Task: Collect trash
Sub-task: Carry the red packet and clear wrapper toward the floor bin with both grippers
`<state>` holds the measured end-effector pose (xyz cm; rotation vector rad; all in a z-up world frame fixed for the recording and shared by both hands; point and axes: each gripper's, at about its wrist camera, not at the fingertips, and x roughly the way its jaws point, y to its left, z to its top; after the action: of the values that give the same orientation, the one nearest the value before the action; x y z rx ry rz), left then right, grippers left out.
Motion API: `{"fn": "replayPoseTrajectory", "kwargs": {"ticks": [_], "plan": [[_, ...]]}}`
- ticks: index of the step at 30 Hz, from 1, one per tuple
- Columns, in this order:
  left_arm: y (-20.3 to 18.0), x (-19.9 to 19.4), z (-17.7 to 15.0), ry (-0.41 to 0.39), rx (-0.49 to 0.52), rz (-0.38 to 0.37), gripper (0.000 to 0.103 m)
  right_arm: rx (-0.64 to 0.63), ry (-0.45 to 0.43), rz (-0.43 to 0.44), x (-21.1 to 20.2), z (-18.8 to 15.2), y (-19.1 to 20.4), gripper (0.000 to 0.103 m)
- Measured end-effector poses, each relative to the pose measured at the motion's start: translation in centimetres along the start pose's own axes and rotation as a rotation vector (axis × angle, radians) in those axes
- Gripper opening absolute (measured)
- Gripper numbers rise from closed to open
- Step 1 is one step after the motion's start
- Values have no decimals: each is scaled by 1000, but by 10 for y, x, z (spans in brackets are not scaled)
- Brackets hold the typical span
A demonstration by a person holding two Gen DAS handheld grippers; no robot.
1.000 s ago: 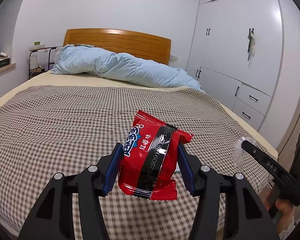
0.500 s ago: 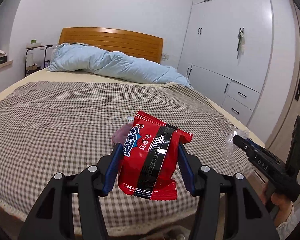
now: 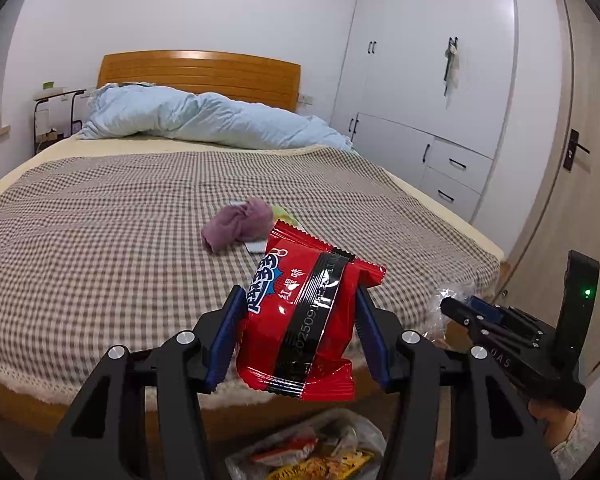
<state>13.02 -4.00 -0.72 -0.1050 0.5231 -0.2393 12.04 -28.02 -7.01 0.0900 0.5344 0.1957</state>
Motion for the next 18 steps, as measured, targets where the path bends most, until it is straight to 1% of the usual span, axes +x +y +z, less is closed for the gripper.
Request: {"fn": "replayPoseTrajectory", "kwargs": {"ticks": [6,18], "plan": [[-10,-5,-26,40,22,-24,52,-1,60,2,-7,-29,-1,32],[-11,-8,-72,107,24,-43,52,-11,193,20,-3,-85,3,32]]}}
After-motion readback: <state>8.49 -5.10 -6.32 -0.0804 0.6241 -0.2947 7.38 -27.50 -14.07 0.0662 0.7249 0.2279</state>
